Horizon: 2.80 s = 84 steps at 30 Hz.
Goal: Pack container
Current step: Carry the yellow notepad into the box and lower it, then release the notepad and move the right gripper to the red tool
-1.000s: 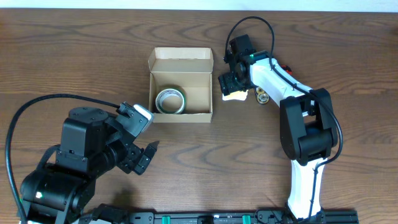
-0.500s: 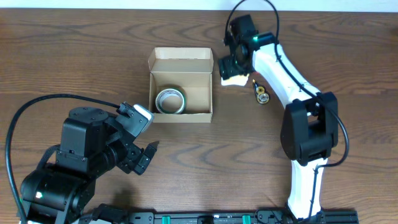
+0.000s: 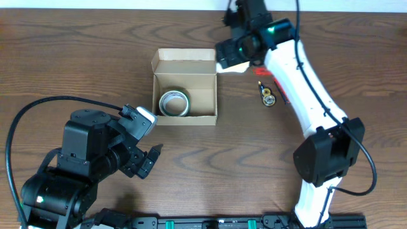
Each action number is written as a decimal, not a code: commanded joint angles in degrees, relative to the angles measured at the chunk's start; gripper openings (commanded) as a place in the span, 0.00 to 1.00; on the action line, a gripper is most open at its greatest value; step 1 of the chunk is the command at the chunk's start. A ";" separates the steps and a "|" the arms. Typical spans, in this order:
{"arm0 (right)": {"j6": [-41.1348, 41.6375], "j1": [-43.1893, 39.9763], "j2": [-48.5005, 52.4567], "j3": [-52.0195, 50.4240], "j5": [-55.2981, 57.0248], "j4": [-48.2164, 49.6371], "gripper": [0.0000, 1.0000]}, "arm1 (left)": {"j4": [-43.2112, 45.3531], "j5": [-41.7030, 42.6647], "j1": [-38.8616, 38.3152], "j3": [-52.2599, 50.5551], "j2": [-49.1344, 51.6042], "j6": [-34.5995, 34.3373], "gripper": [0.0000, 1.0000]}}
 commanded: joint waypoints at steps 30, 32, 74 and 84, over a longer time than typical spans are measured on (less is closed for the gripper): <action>12.33 20.87 9.35 0.50 3.65 3.41 0.81 | -0.17 -0.35 -0.09 0.87 -0.11 0.39 0.95; 13.44 20.87 10.01 0.50 3.65 3.58 0.81 | -0.17 -0.35 -0.09 0.87 -0.11 0.39 0.95; 16.37 16.37 1.46 0.72 1.92 2.62 0.99 | -0.17 -0.35 -0.09 0.87 -0.11 0.39 0.95; -5.84 1.33 -6.60 0.70 4.00 0.66 0.99 | -0.17 -0.35 -0.09 0.87 -0.11 0.39 0.95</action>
